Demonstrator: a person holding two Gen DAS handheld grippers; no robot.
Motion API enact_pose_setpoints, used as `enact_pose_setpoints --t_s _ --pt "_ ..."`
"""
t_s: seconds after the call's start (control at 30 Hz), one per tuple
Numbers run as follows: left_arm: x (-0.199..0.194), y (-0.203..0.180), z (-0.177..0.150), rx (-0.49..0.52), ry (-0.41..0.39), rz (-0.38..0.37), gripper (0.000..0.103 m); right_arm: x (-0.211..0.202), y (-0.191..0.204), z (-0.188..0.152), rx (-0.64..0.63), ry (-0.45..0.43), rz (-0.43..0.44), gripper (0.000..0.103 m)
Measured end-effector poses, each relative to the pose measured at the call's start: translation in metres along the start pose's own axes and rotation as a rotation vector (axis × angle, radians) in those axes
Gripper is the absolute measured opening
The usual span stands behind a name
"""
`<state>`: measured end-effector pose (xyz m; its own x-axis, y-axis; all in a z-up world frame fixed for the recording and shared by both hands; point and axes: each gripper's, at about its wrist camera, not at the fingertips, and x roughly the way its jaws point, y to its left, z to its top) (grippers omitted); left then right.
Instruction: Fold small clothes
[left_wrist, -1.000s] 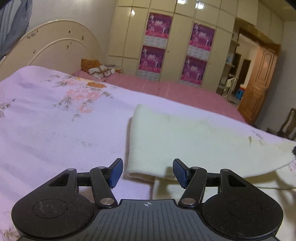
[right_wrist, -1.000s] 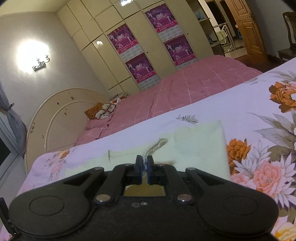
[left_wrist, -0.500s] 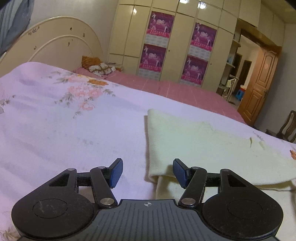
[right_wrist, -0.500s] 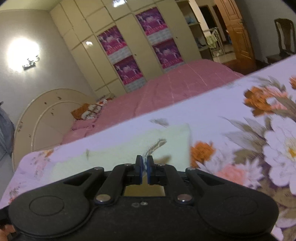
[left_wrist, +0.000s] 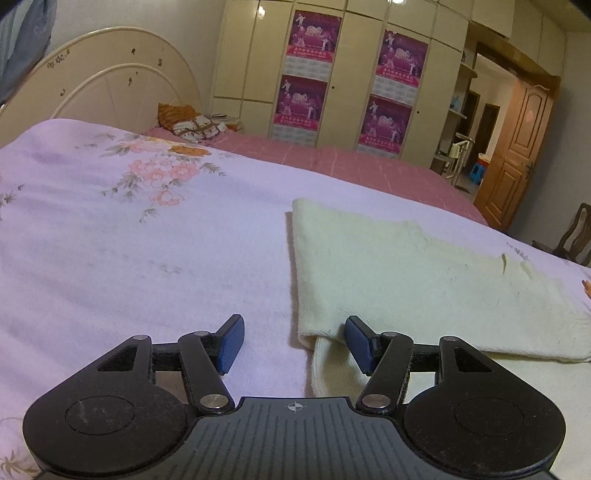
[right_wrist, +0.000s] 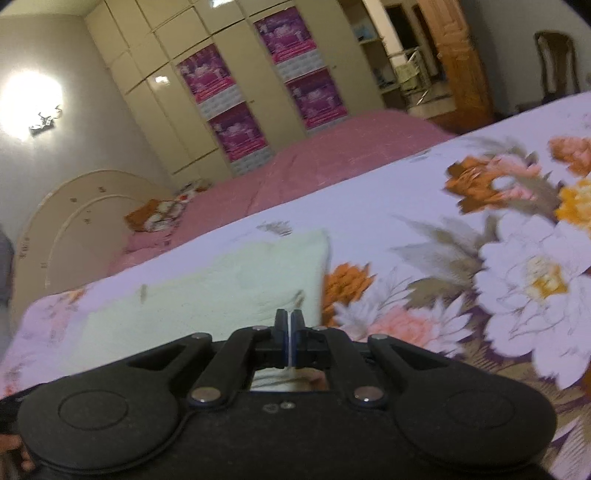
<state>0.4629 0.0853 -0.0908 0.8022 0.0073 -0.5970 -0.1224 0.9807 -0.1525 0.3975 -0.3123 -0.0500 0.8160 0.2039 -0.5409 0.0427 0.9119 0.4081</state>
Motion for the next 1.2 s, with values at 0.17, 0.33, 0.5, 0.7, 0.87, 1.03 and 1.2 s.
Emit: enact_pose_setpoints --t_s 0.17,0.33,0.5,0.7,0.87,1.03,1.2 --pt "0.003 -0.007 -0.001 0.027 0.010 0.009 0.060 0.020 0.014 -0.006 -0.051 0.064 0.004 0.019" --pt "0.004 -0.006 -0.001 0.032 0.015 0.006 0.060 0.024 0.023 -0.010 -0.081 0.070 -0.058 0.018" --pt "0.004 -0.006 -0.002 0.035 0.010 0.002 0.060 0.020 0.016 -0.012 -0.061 0.047 -0.077 0.020" --pt "0.006 -0.004 -0.002 0.038 0.011 0.002 0.060 0.023 0.018 -0.011 -0.084 0.047 -0.110 0.020" --pt "0.006 -0.005 -0.002 0.040 0.011 0.002 0.060 0.026 0.017 -0.014 -0.081 0.057 -0.106 0.022" --pt "0.006 -0.005 -0.002 0.039 0.011 0.002 0.060 0.025 0.015 -0.010 -0.069 0.052 -0.116 0.021" --pt "0.006 -0.005 -0.002 0.040 0.011 0.002 0.060 0.027 0.016 -0.012 -0.075 0.059 -0.112 0.024"
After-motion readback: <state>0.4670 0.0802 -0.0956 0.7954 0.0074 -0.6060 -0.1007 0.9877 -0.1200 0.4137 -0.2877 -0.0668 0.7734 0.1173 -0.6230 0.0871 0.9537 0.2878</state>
